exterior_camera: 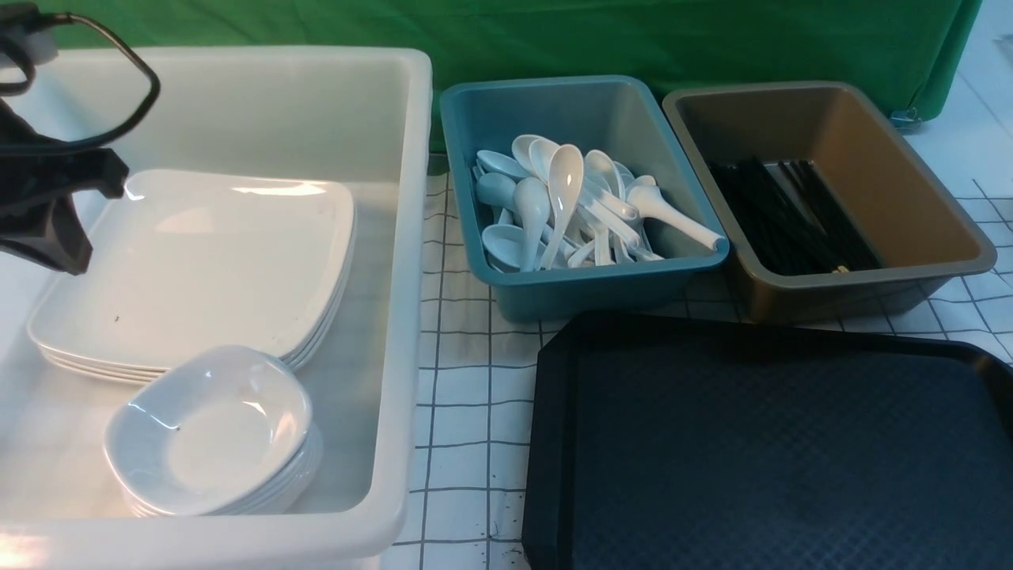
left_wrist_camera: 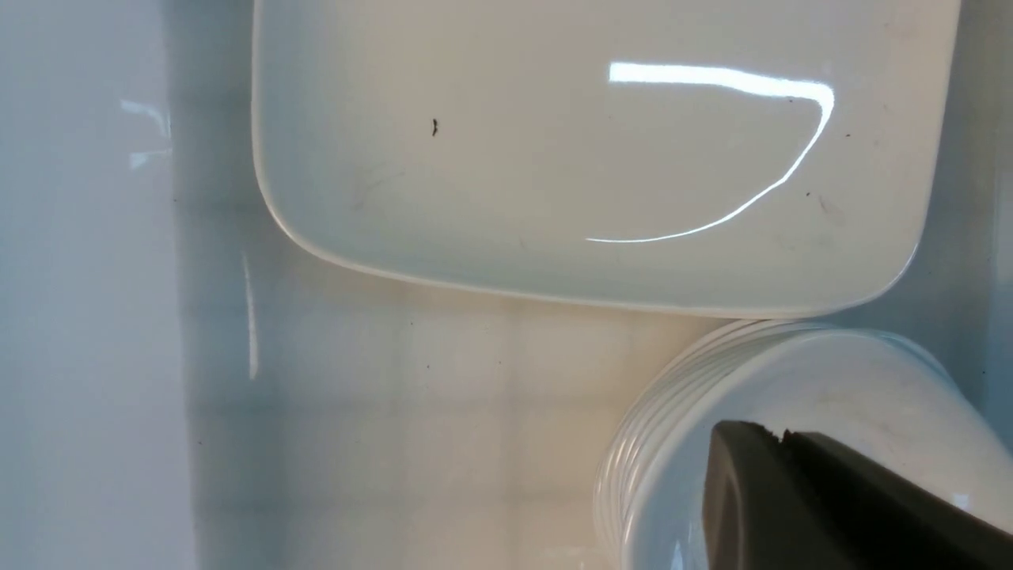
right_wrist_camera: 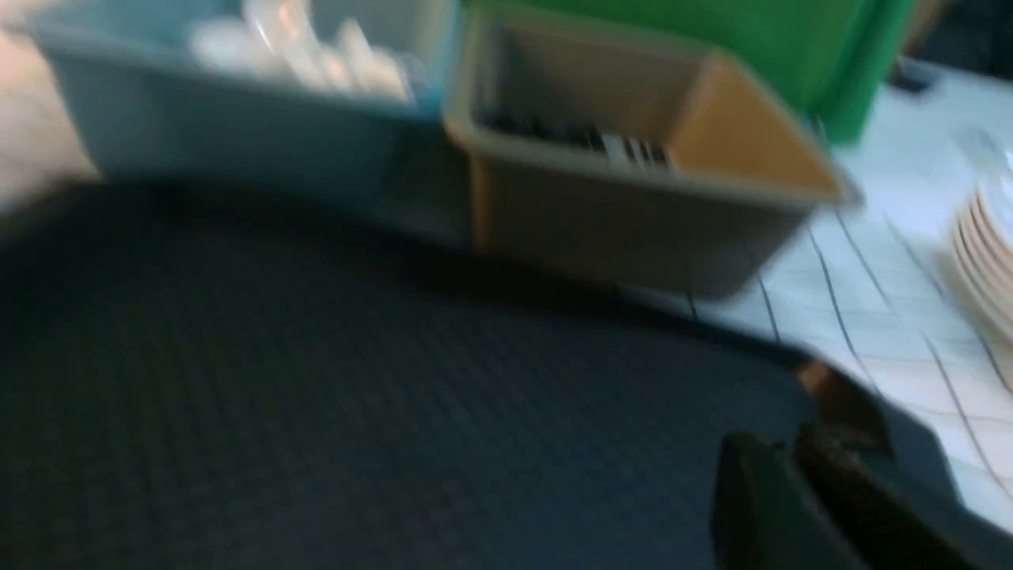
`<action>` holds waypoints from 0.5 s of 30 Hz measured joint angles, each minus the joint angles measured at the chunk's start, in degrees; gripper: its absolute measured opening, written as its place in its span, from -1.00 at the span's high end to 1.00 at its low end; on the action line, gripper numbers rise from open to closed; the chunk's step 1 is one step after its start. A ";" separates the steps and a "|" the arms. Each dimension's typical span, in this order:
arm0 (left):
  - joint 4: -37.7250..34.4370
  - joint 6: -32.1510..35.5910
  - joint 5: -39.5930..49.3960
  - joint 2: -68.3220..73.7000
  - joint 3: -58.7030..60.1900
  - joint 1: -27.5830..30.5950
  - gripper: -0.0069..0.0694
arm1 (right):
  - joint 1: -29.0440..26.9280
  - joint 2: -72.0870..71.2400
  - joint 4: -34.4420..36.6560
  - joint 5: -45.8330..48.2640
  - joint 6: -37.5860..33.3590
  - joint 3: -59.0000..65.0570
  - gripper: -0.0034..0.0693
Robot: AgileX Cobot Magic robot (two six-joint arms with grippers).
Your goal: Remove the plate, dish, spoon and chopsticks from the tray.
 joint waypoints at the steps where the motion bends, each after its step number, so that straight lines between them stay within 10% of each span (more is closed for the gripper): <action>1: -0.71 0.08 0.20 0.00 0.00 0.00 0.68 | -0.82 0.00 -0.17 1.63 0.00 -0.05 0.57; 15: -13.12 2.16 0.44 0.00 0.00 -1.64 0.66 | -1.19 0.00 -0.17 3.63 0.00 -0.43 0.51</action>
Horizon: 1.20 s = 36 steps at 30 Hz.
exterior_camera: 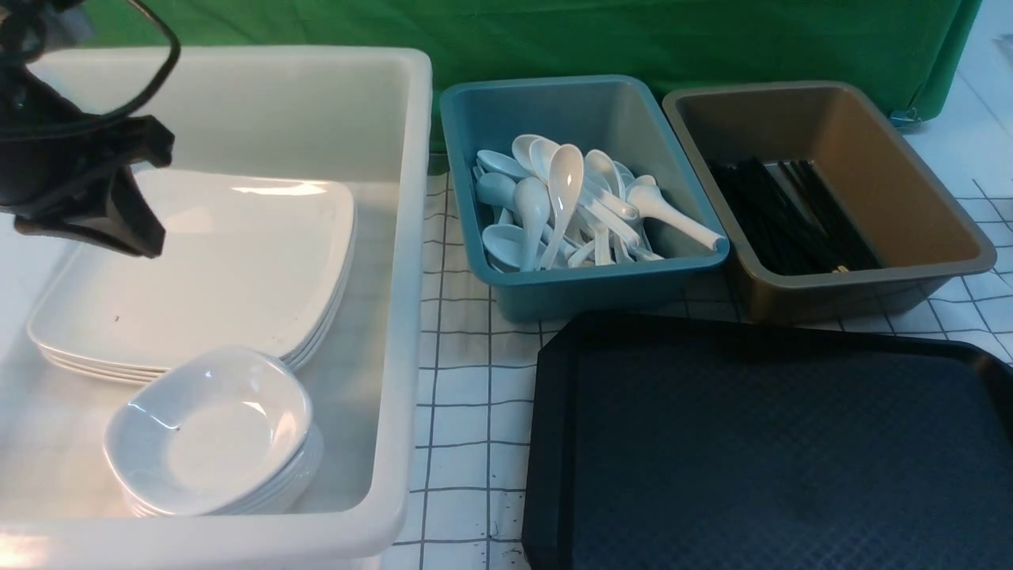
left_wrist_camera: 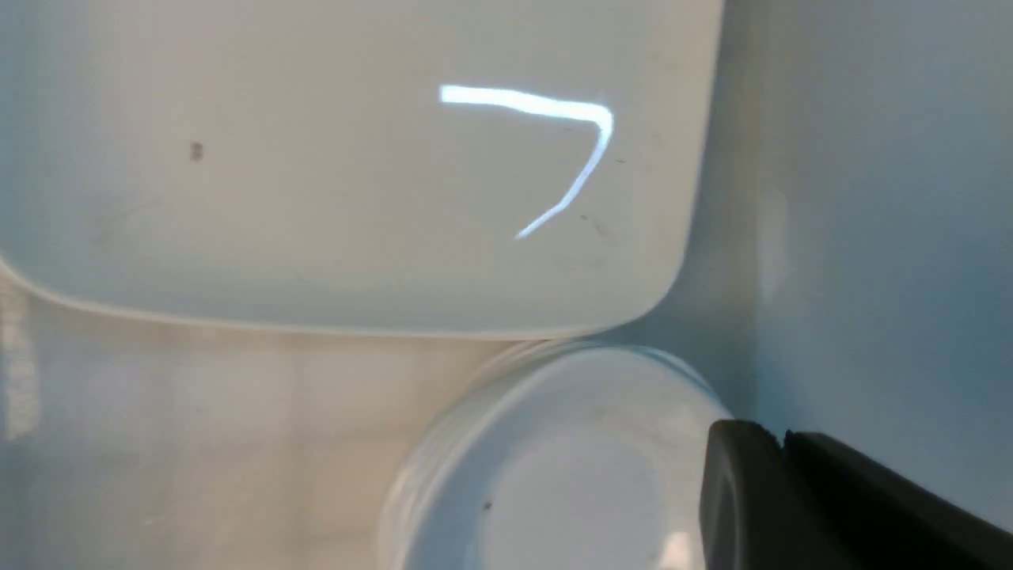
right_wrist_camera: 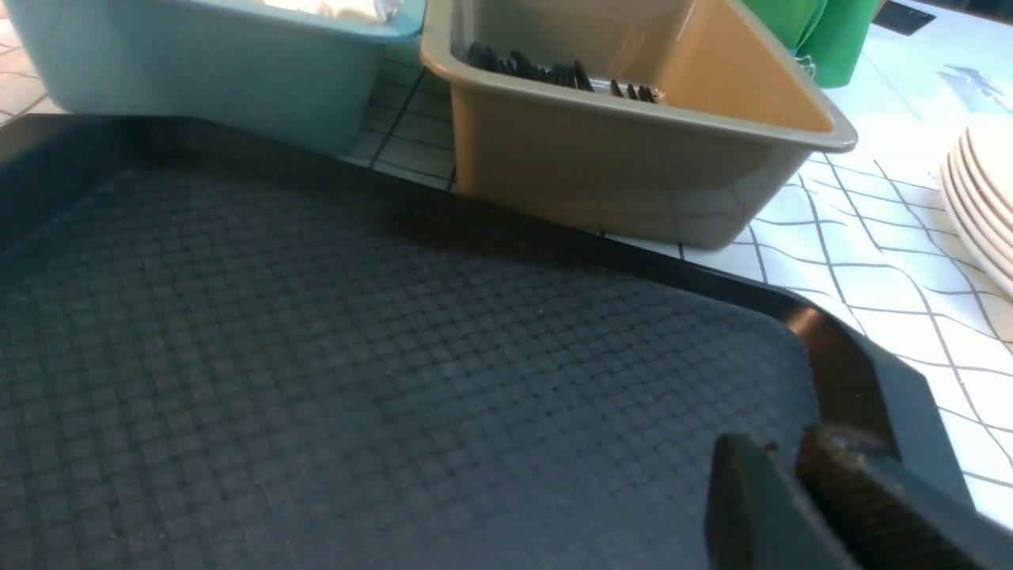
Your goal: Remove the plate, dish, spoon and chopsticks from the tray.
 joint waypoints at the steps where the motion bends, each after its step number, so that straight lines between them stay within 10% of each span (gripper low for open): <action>1: -0.24 0.24 0.21 0.00 0.00 -0.36 0.66 | 0.00 0.00 0.00 0.00 0.00 0.00 0.51; 15: -2.00 4.35 1.47 0.00 0.00 -17.76 0.64 | 0.00 0.00 0.00 0.46 16.57 -0.06 0.45; 36: -3.24 4.78 1.27 0.00 0.00 -18.69 0.63 | 0.00 0.00 -4.21 0.46 18.07 -0.06 0.36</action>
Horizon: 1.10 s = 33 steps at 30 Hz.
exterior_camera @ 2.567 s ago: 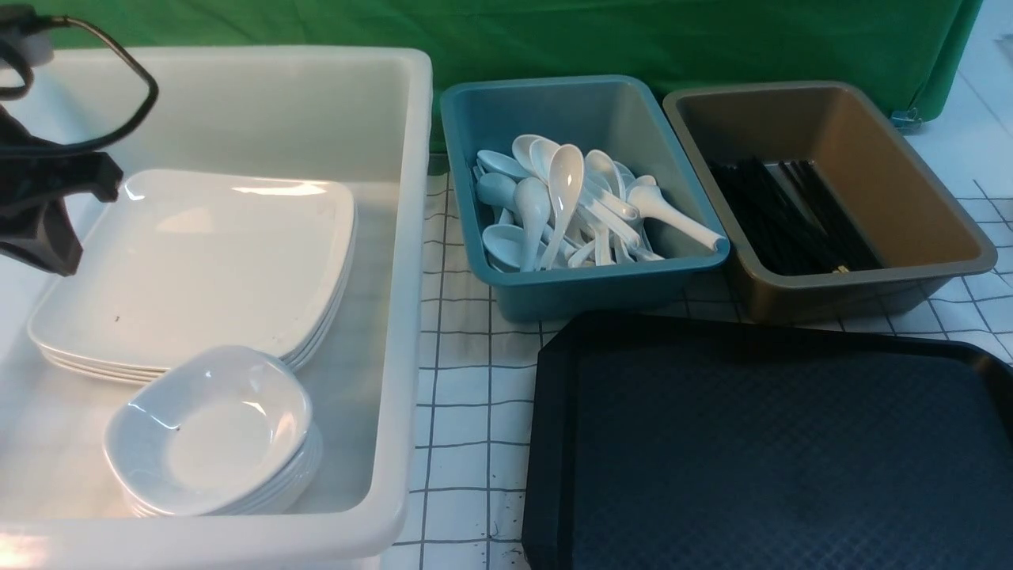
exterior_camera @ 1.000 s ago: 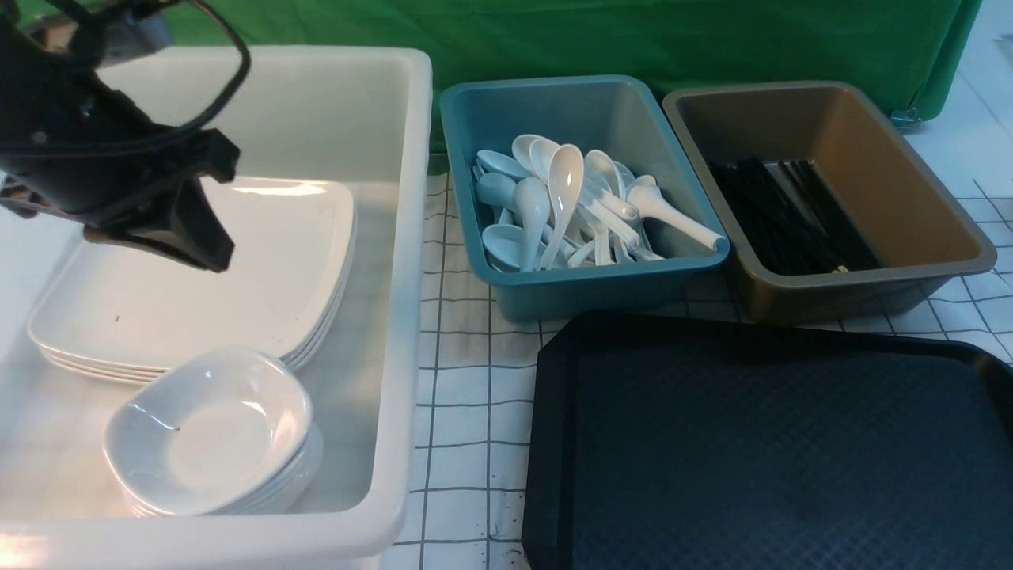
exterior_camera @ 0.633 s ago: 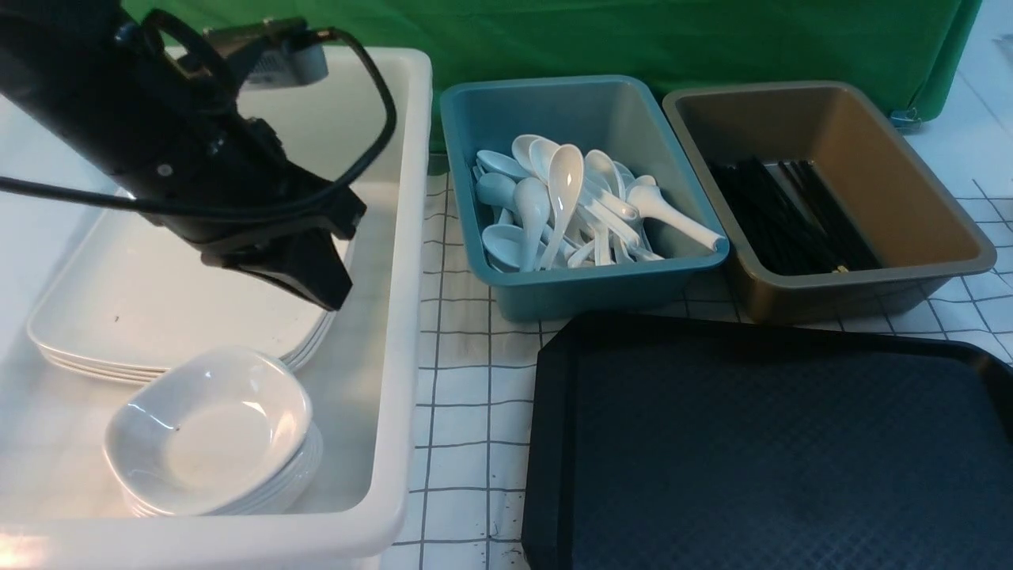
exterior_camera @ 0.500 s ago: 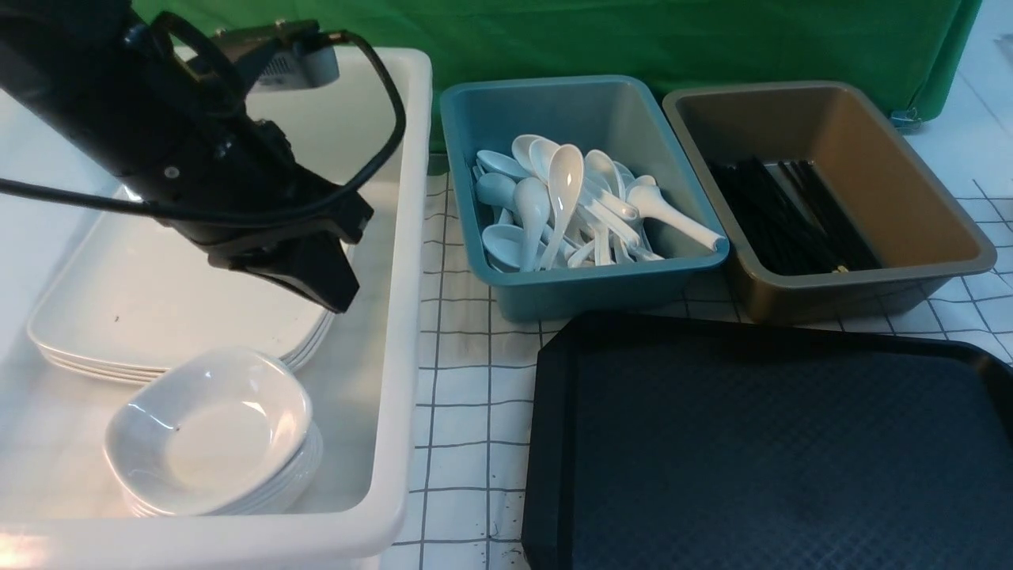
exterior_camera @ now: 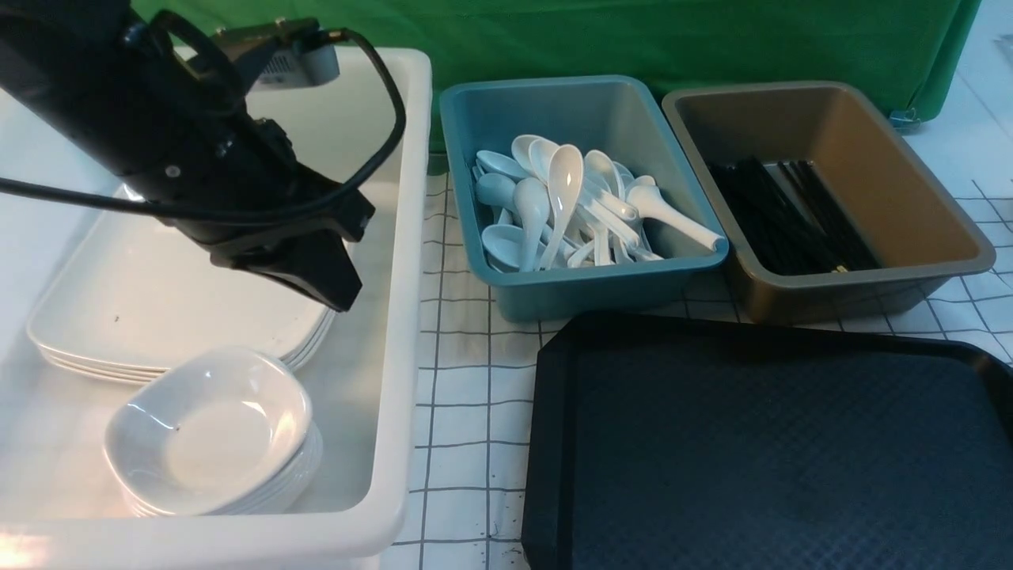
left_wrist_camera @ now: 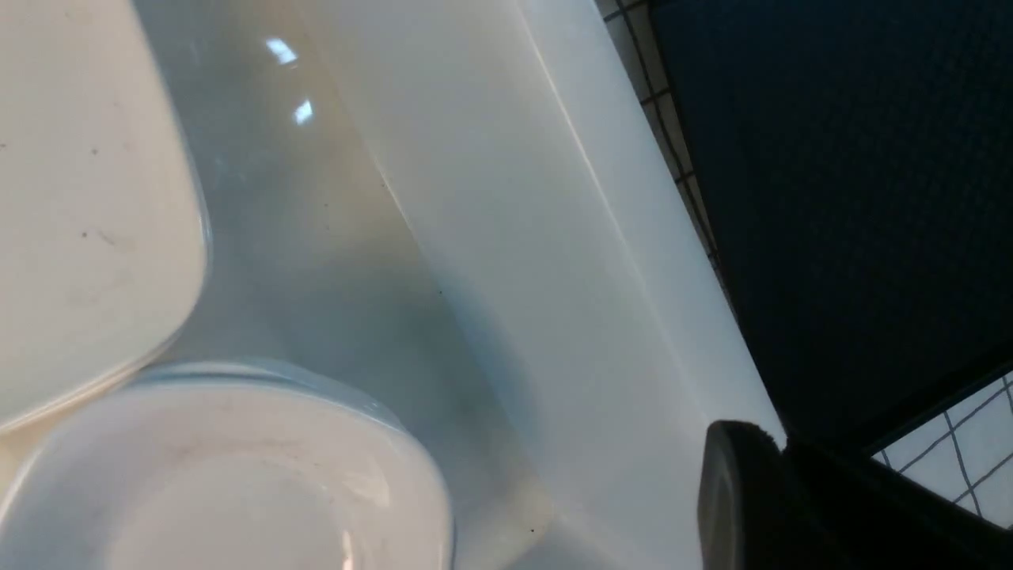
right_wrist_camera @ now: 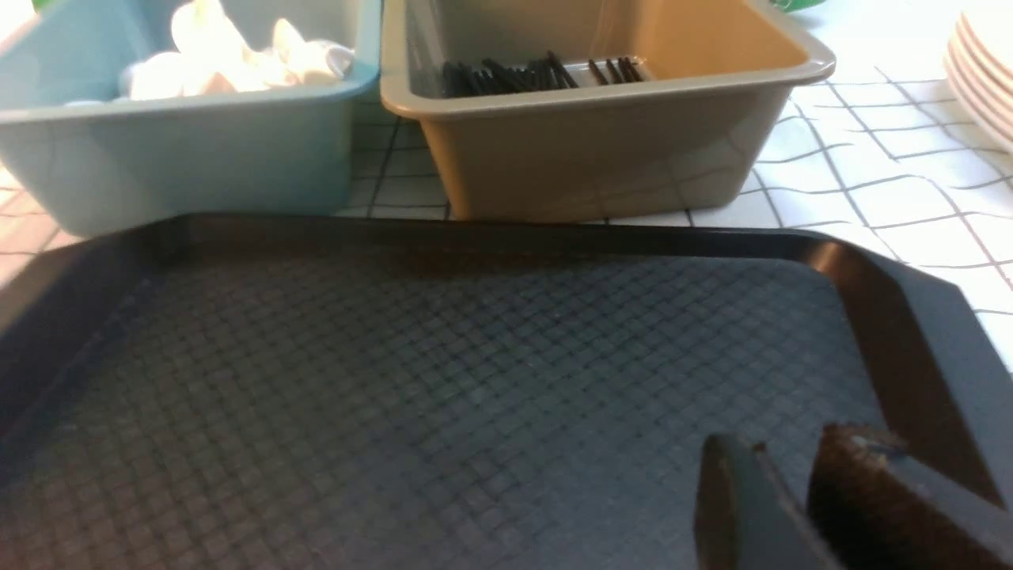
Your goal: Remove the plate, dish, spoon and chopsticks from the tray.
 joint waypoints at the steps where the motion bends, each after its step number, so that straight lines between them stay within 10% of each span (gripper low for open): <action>1: -0.25 -0.06 0.00 -0.07 0.00 0.00 0.63 | 0.00 0.00 -0.15 0.00 0.00 0.00 0.36; 21: 2.86 -4.08 -5.03 -36.67 22.53 -14.65 0.83 | 0.00 0.00 -0.46 0.00 0.00 0.00 0.25; 33: -2.40 -4.66 -57.76 -59.06 54.64 -14.67 0.82 | 0.00 0.00 -0.46 0.00 0.00 0.00 0.25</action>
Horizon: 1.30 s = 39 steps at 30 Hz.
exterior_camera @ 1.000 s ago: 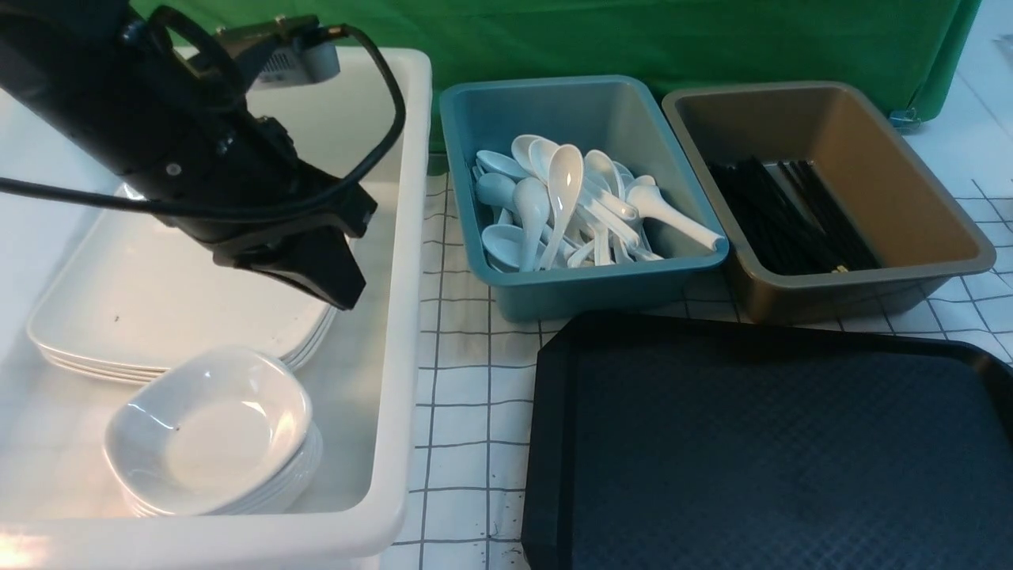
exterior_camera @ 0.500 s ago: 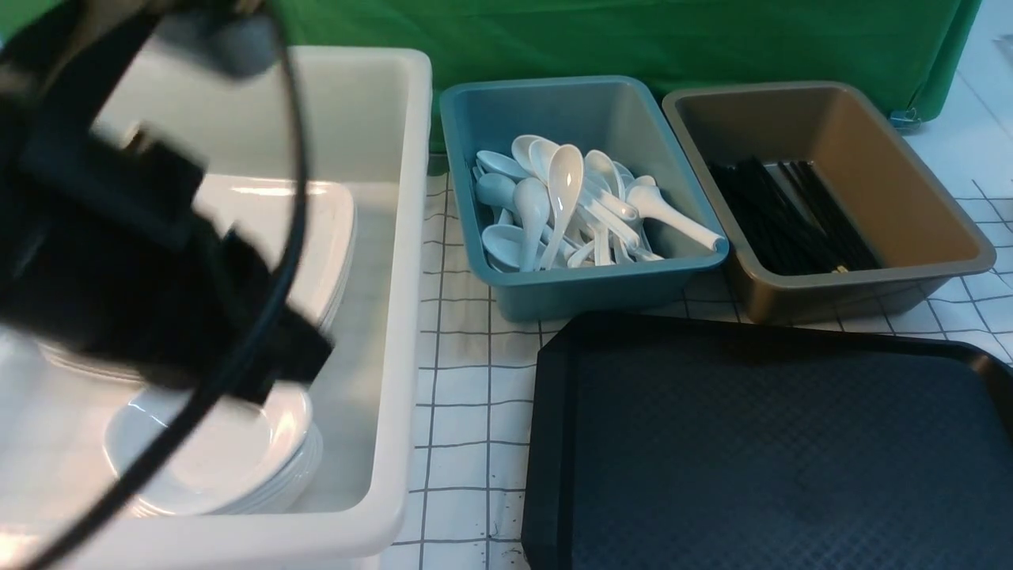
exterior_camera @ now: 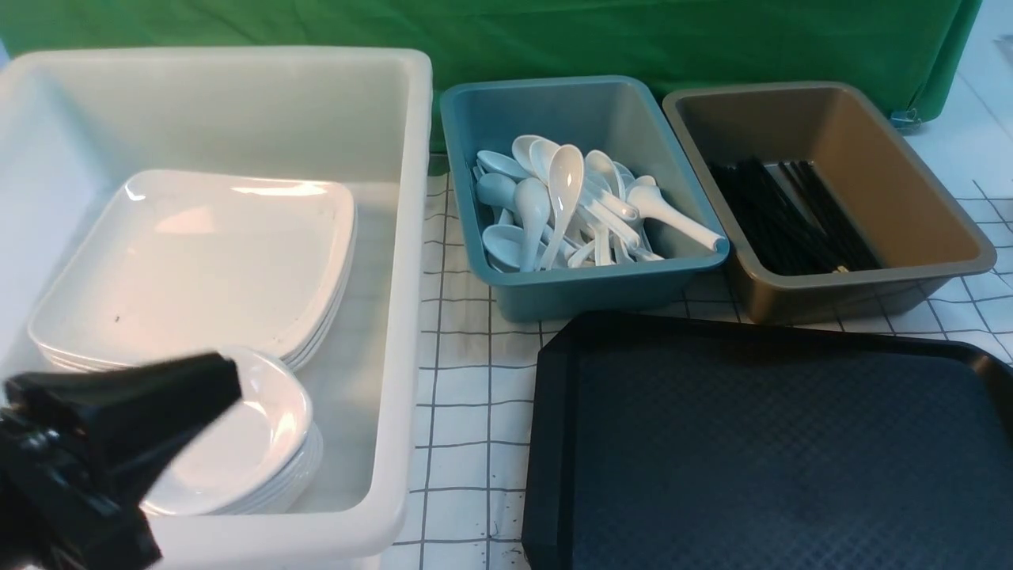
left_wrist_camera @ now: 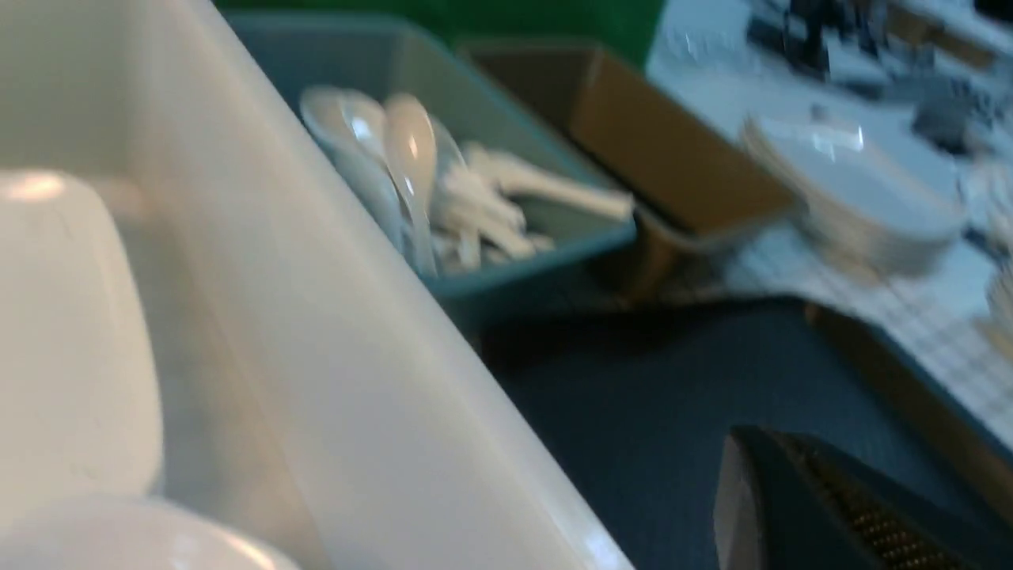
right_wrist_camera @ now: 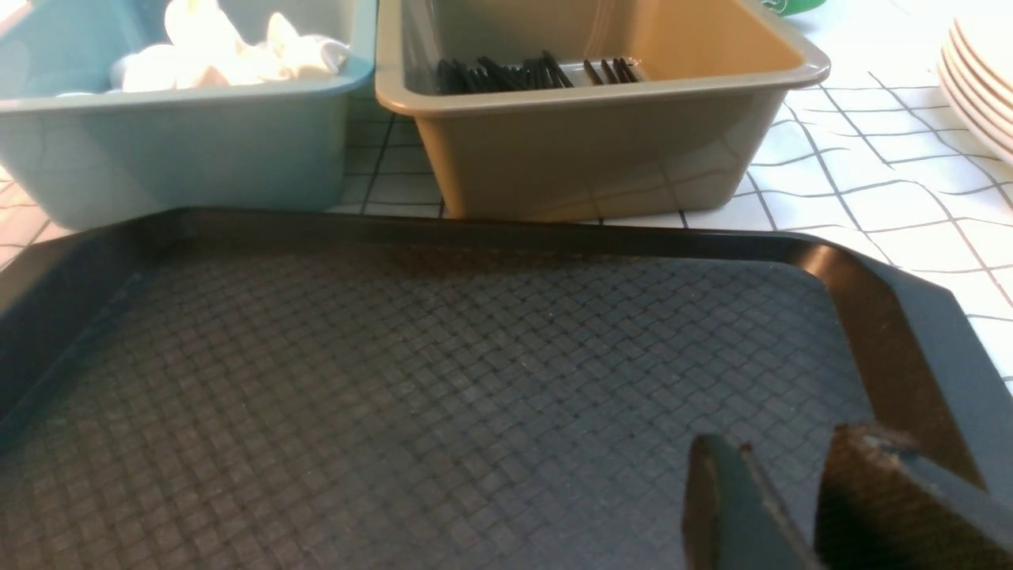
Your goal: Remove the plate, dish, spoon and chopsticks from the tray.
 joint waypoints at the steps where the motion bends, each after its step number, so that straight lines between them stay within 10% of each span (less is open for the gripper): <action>1: 0.00 0.00 -4.27 -0.56 1.58 0.00 0.82 | 0.00 0.00 0.00 0.00 0.00 0.00 0.25; 25: 21.04 2.10 -6.54 -3.43 8.49 0.26 0.82 | 0.00 0.00 0.00 -0.05 0.00 0.00 0.24; 39: 22.33 -6.05 -5.70 -26.22 24.60 22.31 0.82 | 0.00 0.00 0.00 -0.05 0.00 0.00 0.24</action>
